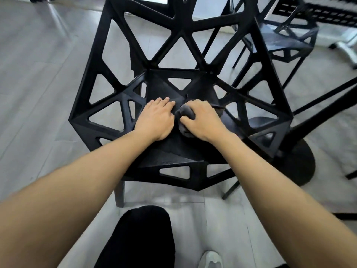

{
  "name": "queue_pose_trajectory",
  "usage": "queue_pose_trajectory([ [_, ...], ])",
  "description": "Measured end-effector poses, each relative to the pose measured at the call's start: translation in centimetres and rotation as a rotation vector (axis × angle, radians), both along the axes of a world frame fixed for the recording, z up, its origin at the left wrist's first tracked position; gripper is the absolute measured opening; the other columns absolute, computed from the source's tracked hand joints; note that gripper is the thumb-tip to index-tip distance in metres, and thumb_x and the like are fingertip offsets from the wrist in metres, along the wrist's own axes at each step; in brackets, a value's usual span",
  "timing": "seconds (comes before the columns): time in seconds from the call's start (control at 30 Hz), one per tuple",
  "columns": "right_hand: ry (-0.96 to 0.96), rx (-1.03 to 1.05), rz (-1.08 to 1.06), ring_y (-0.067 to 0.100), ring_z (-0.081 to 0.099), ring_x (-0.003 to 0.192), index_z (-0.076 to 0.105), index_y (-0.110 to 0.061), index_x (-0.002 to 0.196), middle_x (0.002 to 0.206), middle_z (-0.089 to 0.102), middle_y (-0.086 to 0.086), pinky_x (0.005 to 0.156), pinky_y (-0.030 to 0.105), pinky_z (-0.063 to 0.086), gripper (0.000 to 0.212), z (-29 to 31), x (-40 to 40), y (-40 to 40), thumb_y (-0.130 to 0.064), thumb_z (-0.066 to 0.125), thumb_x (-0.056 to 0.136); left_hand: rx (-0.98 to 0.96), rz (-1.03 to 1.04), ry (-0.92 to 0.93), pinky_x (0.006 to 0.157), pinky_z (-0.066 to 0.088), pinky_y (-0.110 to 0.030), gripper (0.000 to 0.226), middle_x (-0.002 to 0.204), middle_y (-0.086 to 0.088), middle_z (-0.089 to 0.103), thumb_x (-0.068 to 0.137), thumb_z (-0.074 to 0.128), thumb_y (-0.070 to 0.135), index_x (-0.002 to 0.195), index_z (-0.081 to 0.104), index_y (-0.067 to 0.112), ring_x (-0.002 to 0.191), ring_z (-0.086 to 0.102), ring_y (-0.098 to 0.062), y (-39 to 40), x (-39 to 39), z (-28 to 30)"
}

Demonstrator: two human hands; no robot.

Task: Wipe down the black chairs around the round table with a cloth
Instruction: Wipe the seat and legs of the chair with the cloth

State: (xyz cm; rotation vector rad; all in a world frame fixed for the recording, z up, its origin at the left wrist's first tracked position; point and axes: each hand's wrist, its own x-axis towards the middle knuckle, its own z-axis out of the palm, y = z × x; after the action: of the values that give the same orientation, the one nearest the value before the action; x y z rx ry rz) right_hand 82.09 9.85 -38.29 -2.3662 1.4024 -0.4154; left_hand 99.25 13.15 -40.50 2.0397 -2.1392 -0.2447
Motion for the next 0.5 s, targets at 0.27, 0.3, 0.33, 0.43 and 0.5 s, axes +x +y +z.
queue_pose_trajectory([
  [0.27,0.04,-0.238,-0.374,0.025,0.058,0.096,0.066,-0.02,0.093,0.096,0.066,-0.001,0.086,0.039,0.045,0.03,1.0,-8.7,5.1,-0.045,0.054,0.083,-0.084,0.088,-0.025,0.089,0.044,-0.047,0.035,0.121,-0.016,0.061,0.099,0.039,0.023,0.122,0.062,0.009,0.108,0.056,-0.039,1.3,-0.4,1.4],
  [0.3,0.003,-0.272,-0.411,0.023,0.059,0.098,0.067,-0.02,0.094,0.098,0.067,-0.002,0.089,0.04,0.045,0.031,1.0,-9.4,5.8,-0.045,0.053,0.082,-0.083,0.09,-0.054,0.086,0.044,-0.047,0.034,0.118,-0.016,0.061,0.099,0.04,0.024,0.12,0.062,0.01,0.105,0.056,-0.04,1.9,-0.3,1.6],
  [0.33,-0.066,-0.282,-0.436,0.022,0.059,0.101,0.069,-0.021,0.097,0.101,0.068,-0.003,0.093,0.041,0.045,0.033,0.9,-9.6,6.7,-0.044,0.052,0.08,-0.085,0.081,-0.06,0.085,0.044,-0.047,0.034,0.117,-0.015,0.061,0.098,0.04,0.024,0.12,0.062,0.01,0.103,0.056,-0.04,2.6,-0.1,1.6],
  [0.43,-0.318,-0.276,-0.492,0.019,0.058,0.104,0.07,-0.021,0.1,0.104,0.069,-0.005,0.097,0.047,0.045,0.03,0.3,-8.1,9.4,-0.035,0.056,0.078,-0.142,0.003,0.001,0.091,0.045,-0.047,0.034,0.122,-0.013,0.064,0.096,0.044,0.019,0.123,0.065,0.012,0.106,0.059,-0.039,5.5,0.9,1.3],
  [0.5,-0.353,-0.316,-0.486,0.019,0.059,0.104,0.069,-0.021,0.101,0.105,0.068,-0.007,0.096,0.047,0.045,0.028,-0.4,-6.3,11.5,-0.032,0.06,0.077,-0.218,-0.052,0.046,0.094,0.046,-0.045,0.034,0.123,-0.013,0.067,0.096,0.047,0.014,0.123,0.067,0.01,0.108,0.061,-0.038,7.8,1.9,1.1],
])
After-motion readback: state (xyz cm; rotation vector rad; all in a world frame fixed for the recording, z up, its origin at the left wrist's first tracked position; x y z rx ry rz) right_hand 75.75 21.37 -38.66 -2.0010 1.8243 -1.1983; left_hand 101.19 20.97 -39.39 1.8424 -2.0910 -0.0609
